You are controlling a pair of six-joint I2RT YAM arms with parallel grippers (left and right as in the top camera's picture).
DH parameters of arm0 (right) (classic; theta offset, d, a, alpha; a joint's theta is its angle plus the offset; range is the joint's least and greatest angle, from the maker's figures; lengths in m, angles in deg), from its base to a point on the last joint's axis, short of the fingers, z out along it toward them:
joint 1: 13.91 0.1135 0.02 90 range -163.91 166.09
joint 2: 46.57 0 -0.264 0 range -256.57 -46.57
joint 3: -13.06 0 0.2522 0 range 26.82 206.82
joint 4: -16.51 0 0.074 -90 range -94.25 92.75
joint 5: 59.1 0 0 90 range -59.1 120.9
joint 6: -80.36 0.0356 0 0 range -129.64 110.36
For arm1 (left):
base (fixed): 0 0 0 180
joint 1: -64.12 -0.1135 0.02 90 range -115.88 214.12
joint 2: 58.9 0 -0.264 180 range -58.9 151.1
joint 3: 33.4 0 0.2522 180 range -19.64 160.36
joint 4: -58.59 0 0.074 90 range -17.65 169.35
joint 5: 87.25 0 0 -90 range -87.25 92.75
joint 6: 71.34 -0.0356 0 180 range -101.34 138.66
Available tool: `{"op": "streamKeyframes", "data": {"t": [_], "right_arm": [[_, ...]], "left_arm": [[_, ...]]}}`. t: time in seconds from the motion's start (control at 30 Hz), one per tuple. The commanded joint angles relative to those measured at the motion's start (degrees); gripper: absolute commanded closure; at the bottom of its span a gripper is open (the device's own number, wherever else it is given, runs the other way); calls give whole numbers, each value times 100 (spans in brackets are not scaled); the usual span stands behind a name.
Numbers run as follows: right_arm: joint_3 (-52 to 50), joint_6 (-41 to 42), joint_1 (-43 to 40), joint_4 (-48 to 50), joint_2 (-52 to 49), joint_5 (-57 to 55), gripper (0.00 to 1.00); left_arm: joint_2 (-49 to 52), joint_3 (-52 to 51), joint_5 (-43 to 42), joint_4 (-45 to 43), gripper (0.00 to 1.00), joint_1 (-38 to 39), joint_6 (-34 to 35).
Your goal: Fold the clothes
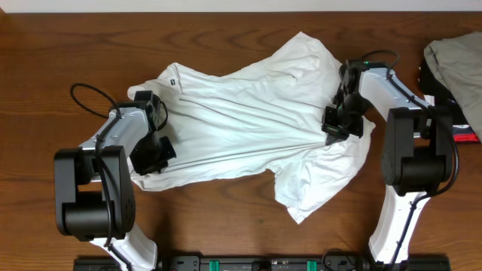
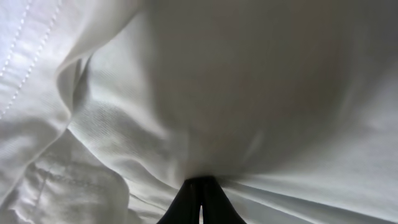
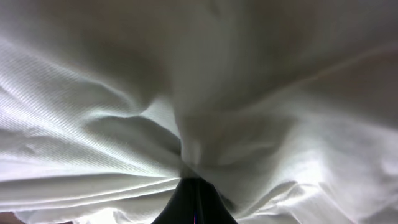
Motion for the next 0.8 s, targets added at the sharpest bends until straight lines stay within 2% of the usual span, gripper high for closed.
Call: {"op": "streamKeyframes", "data": {"t": [0.0, 0.23, 0.57, 0.63, 0.67, 0.73, 0.77], "right_arm": [[-149, -81, -291, 35, -282, -1213, 99], [-142, -214, -542, -4, -269, -1191, 99], [-138, -566, -531, -437, 284, -1187, 97], [-138, -605, -522, -533, 599, -1180, 87], [-138, -612, -511, -612, 793, -1161, 78], [-138, -826, -468, -778, 1143, -1025, 51], [-138, -931, -446, -850, 1298, -949, 46]], "left_arm": [[52, -76, -107, 76, 94, -26, 52], [-461, -76, -146, 323, 94, 2, 48], [-1056, -63, -149, 7, 94, 2, -17], [-1110, -42, -149, 13, 94, 9, -22], [-1161, -42, -175, 11, 94, 13, -61], [-1272, -42, -293, 15, 94, 13, -131], [-1331, -42, -389, 15, 94, 13, -166]]}}
